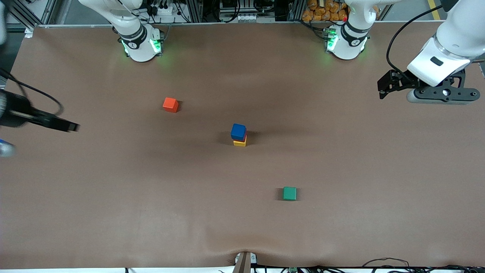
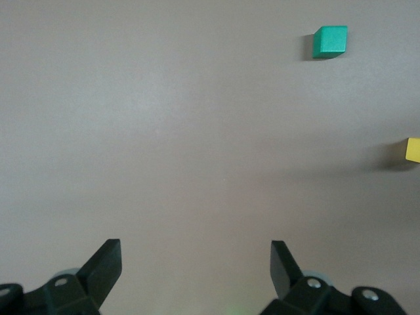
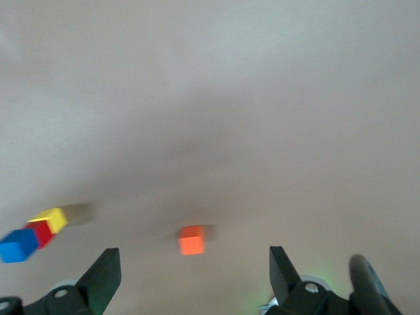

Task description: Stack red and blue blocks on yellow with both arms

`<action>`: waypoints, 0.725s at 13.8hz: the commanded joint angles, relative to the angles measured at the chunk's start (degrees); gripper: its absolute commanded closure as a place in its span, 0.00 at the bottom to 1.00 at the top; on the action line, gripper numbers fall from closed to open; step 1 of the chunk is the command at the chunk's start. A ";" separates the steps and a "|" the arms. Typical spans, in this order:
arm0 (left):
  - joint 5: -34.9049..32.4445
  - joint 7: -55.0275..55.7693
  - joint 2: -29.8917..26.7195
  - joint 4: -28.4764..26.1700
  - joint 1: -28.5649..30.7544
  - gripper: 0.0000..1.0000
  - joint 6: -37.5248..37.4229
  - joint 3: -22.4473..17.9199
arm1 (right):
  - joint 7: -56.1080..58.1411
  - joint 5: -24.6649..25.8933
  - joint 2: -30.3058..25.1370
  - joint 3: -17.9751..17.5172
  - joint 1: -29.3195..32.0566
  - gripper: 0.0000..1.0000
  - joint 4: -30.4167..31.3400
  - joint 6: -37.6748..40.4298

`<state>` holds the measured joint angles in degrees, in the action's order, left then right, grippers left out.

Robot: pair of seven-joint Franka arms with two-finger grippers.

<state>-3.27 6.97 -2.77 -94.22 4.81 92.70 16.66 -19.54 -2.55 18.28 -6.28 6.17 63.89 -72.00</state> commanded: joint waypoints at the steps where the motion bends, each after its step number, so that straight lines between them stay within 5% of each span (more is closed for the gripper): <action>1: 0.81 0.24 -0.92 0.00 0.47 0.00 -0.86 0.30 | 4.93 5.54 -7.36 -1.37 -0.11 0.00 3.24 2.30; 7: 0.72 0.33 -1.01 -0.26 0.29 0.00 -0.94 0.82 | 6.01 3.35 -19.14 -1.54 -0.37 0.00 22.74 -5.93; 10: 0.81 0.24 -1.62 0.26 0.64 0.00 -1.73 1.27 | 6.18 2.99 -22.58 -1.63 -2.82 0.00 27.69 -7.54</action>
<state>-3.27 7.07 -2.90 -94.20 4.74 92.20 17.49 -13.99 0.94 1.04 -8.02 5.14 85.20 -77.56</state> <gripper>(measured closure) 0.000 0.000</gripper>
